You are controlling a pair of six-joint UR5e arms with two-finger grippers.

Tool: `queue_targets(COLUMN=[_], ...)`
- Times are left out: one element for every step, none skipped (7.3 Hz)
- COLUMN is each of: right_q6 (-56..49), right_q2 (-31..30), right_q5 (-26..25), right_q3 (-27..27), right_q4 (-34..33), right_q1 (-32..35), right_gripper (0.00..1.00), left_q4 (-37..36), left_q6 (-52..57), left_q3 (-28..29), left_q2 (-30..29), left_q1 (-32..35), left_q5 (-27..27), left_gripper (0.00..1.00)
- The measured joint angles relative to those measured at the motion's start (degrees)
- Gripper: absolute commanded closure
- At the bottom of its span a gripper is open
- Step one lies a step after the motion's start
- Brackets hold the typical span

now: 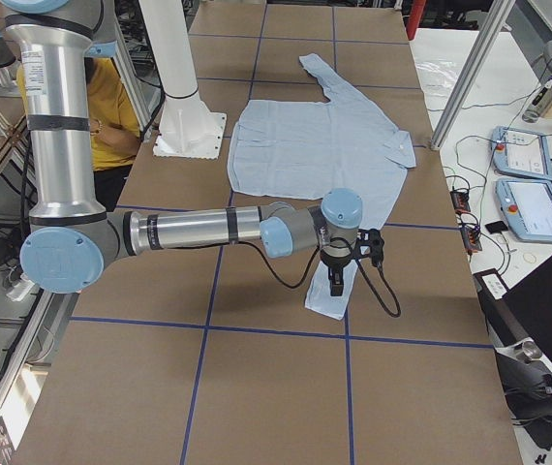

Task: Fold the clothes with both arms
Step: 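Grasp the cuff of the sleeve nearest the right gripper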

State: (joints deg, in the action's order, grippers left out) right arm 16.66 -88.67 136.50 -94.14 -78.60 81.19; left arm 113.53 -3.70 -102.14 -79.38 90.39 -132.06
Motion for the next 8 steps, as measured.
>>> queue_targets(right_q6=[-0.09, -0.25, -0.29, -0.20, -0.18, -0.14, -0.06, 0.02], right_q2=[-0.39, -0.65, -0.67, -0.63, -0.71, -0.89, -0.92, -0.60], right_q5=[0.87, 1.16, 1.22, 1.19, 1.19, 1.16, 0.94, 0.60], right_q3=[0.02, 0.08, 0.34, 1.24, 2.84, 4.26, 5.21, 6.31], right_q4=[0.11, 0.21, 0.22, 0.55, 2.20, 4.83, 7.01, 8.07], right_q1=[0.70, 1.07, 1.19, 1.21, 1.16, 0.45, -1.13, -2.61], right_gripper=[0.00, 0.00, 0.00, 0.00, 0.00, 0.00, 0.00, 0.00], left_q4=[0.32, 0.84, 1.12, 1.30, 1.86, 2.71, 3.17, 3.40], left_q6=[-0.09, -0.28, -0.37, -0.36, -0.28, -0.29, -0.64, -1.62], left_q3=[0.21, 0.61, 0.93, 0.81, 0.64, 0.48, 0.38, 0.30], left_q2=[-0.38, -0.80, -0.92, -0.87, -0.80, -0.58, -0.37, -0.27], left_q1=[-1.65, -4.26, -5.66, -6.22, -6.51, -6.64, -6.67, -6.66], left_q5=[1.15, 2.48, 3.07, 3.14, 2.84, 1.76, 0.04, -1.36], left_gripper=[0.00, 0.00, 0.00, 0.00, 0.00, 0.00, 0.00, 0.00])
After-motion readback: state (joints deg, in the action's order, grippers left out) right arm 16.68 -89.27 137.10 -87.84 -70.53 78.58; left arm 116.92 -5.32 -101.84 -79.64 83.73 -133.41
